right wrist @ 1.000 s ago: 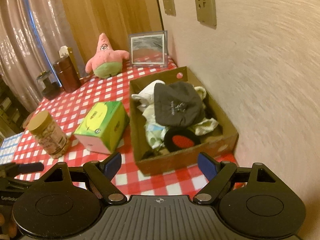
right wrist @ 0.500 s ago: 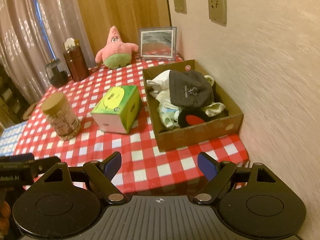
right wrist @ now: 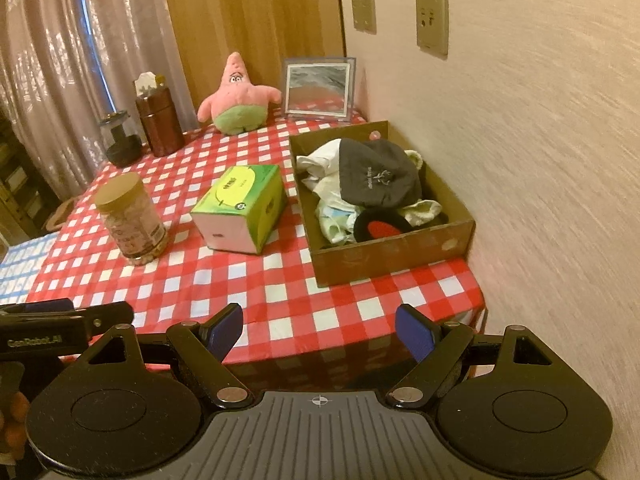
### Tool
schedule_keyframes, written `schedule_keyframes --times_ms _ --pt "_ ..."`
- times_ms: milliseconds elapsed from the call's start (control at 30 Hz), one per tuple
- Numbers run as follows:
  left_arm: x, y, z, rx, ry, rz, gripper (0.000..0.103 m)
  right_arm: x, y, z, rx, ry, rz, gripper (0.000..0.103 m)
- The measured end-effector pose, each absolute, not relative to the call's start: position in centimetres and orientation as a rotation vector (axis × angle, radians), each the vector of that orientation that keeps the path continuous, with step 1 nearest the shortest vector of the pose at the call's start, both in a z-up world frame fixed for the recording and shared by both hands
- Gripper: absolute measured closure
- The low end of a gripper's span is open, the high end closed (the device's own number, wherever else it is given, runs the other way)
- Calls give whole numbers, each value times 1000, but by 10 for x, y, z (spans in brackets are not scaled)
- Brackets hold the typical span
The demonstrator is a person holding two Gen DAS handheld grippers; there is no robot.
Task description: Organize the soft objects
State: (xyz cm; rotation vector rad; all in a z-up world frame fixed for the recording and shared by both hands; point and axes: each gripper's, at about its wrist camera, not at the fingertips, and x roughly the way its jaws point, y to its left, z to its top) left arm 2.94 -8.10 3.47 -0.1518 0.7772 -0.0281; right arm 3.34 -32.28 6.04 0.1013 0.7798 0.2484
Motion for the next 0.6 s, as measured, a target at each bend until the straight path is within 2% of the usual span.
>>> schedule_keyframes --times_ms 600 --pt "23 -86 34 -125 767 -33 1 31 -323 58 84 794 250 20"
